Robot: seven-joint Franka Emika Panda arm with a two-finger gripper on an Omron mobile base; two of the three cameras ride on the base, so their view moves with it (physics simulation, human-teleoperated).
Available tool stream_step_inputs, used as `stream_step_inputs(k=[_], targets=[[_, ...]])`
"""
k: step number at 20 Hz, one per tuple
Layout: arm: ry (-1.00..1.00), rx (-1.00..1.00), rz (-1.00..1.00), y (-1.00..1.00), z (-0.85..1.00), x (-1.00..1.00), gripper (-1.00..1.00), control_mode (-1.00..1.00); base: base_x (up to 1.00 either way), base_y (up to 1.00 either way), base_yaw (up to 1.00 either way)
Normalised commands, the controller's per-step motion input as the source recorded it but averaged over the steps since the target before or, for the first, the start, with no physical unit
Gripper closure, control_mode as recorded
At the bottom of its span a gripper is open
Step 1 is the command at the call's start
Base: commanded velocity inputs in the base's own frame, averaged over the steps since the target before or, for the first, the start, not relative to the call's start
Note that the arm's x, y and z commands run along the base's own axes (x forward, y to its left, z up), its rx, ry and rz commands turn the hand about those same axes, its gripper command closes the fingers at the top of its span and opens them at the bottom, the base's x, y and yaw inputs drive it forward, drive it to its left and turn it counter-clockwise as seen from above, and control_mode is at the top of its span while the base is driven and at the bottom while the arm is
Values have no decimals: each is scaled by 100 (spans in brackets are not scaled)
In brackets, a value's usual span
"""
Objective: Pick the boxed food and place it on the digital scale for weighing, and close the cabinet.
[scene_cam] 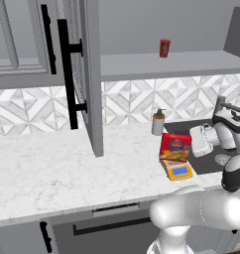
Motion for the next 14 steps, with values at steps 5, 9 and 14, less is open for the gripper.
stream_step_inputs(k=[5,9,14], targets=[[0,0,0,9,-30,0,100,-100,0,0,0],[0,0,0,21,0,0,-100,-100,0,0,0],[0,0,0,0,0,0,-100,-100,0,0,0]])
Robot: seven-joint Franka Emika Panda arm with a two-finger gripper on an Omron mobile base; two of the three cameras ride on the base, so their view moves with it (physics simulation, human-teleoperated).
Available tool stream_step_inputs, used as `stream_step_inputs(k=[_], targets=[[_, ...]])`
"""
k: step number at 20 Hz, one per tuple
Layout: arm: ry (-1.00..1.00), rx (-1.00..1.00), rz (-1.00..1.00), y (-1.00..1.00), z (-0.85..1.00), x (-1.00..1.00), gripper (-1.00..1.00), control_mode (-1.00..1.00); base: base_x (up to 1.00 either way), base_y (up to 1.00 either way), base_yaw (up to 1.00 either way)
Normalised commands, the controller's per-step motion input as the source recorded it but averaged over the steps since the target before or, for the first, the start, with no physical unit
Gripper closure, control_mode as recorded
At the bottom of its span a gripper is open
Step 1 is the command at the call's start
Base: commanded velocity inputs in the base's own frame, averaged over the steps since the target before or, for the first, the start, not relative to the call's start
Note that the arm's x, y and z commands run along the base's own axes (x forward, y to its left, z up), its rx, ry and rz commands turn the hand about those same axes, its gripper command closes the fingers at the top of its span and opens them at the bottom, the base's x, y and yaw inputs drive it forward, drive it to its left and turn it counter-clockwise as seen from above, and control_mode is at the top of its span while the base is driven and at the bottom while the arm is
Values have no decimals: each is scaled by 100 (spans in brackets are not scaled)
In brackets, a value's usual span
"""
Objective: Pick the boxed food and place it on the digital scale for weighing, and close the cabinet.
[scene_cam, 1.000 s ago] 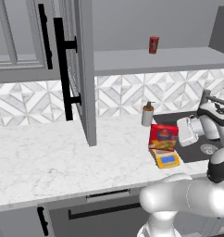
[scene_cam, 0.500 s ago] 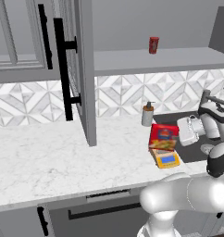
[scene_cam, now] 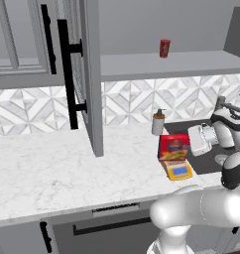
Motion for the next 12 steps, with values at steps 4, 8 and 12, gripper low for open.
stream_step_inputs(k=[4,8,12], targets=[[0,0,0,-17,0,0,-100,-100,0,0,0],[0,0,0,-16,0,0,-100,-100,0,0,0],[0,0,0,-31,0,0,-100,-100,0,0,0]])
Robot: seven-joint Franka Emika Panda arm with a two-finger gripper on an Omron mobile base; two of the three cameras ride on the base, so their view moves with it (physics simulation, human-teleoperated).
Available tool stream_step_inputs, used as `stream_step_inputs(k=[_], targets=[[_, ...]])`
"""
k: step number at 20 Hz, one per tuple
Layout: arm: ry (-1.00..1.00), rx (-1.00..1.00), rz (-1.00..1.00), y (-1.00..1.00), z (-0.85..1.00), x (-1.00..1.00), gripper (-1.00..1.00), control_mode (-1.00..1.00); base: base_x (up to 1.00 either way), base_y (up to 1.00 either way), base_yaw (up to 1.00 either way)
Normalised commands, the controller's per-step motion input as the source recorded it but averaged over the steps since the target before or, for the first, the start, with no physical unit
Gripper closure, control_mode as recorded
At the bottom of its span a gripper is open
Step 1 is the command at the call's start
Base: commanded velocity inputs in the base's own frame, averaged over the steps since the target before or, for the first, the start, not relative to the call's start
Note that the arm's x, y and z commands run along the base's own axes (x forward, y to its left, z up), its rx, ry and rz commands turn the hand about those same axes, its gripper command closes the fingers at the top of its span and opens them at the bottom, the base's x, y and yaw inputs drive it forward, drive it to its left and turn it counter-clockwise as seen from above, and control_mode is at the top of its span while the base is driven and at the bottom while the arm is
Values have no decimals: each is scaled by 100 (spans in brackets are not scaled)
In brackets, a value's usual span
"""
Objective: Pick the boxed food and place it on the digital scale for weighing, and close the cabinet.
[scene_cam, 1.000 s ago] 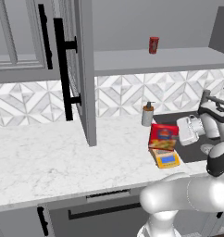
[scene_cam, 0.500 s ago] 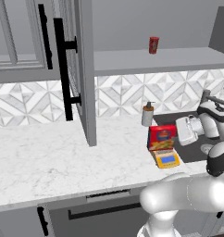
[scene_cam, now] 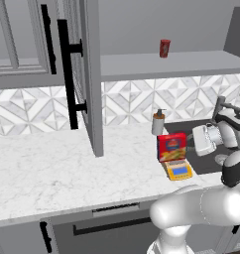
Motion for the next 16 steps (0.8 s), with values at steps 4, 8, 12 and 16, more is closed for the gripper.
stream_step_inputs(k=[4,8,12,16], targets=[[0,0,0,-44,0,0,-100,-100,0,0,0],[0,0,0,-29,0,0,-100,-100,0,0,0],[-1,0,3,-9,-2,-5,-100,-100,0,0,0],[-2,3,0,-20,0,-6,-100,-100,0,0,0]])
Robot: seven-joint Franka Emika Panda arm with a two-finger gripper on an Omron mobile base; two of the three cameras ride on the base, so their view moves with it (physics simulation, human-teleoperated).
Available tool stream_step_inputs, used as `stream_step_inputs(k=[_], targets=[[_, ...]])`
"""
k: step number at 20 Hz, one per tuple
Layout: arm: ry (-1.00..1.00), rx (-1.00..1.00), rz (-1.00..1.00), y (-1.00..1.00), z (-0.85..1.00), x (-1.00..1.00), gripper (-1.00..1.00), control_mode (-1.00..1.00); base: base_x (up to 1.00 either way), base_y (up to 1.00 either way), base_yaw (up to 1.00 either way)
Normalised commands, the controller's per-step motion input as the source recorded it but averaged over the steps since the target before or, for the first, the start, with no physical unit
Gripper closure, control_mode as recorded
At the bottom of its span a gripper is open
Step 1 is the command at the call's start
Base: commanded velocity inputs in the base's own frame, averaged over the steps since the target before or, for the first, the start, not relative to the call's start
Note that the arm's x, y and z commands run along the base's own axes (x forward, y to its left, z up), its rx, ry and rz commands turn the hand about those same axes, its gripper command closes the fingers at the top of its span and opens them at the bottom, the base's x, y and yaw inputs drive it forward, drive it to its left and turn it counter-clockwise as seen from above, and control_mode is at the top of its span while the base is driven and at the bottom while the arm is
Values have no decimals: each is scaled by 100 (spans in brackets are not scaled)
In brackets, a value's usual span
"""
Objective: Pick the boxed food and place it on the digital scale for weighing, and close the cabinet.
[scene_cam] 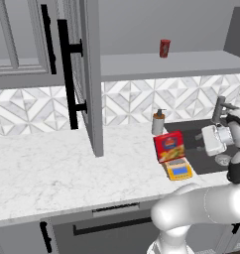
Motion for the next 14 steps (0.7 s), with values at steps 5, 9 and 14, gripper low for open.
stream_step_inputs(k=[5,9,14], targets=[[-20,2,0,-5,24,-45,-100,-100,0,0,0],[-39,0,-3,32,56,-37,-100,-100,0,0,0],[-41,0,-9,53,53,-9,-100,-100,0,0,0]])
